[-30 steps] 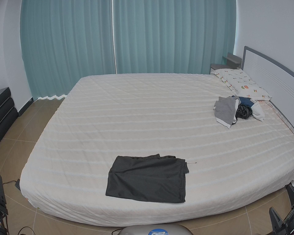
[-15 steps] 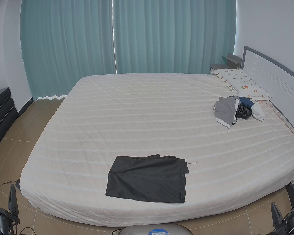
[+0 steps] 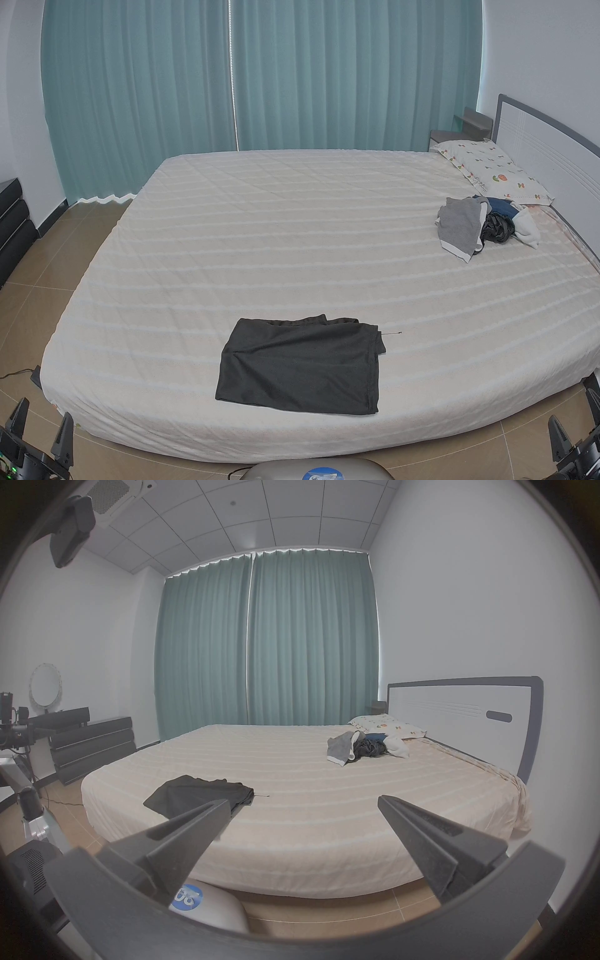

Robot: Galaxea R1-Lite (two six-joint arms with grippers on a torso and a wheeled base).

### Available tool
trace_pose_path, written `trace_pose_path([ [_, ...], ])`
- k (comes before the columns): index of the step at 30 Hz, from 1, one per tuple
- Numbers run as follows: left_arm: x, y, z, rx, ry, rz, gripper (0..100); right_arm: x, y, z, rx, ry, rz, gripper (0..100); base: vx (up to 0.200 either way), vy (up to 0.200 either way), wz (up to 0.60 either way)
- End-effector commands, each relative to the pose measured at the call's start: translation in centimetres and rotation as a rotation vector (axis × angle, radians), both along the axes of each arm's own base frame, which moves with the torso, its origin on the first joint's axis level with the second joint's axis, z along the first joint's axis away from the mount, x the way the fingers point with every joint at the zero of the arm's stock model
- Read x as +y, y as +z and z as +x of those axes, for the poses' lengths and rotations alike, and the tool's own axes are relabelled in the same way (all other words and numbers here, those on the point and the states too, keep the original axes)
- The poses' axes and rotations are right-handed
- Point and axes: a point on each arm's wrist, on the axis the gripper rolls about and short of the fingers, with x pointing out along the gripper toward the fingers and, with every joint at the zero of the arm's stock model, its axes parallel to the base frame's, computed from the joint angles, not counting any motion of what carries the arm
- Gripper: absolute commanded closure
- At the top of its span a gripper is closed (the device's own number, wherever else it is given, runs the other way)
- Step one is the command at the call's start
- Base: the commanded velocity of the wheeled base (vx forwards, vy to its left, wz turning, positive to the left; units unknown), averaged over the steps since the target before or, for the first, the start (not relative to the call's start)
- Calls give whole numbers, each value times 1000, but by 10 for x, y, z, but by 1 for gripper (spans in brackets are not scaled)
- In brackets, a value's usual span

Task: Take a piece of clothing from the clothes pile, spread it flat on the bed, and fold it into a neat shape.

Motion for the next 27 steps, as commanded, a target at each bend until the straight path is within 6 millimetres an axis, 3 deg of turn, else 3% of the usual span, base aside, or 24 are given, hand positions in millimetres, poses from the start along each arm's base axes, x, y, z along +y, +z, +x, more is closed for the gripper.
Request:
trace_pose_path([
  [1,-1,-9,1,69,-39,44,0,0,1,0,-32,-18,5,0,0,0,0],
  [27,-1,-8,1,67,-46,53,0,0,1,0,-31,0,10,0,0,0,0],
])
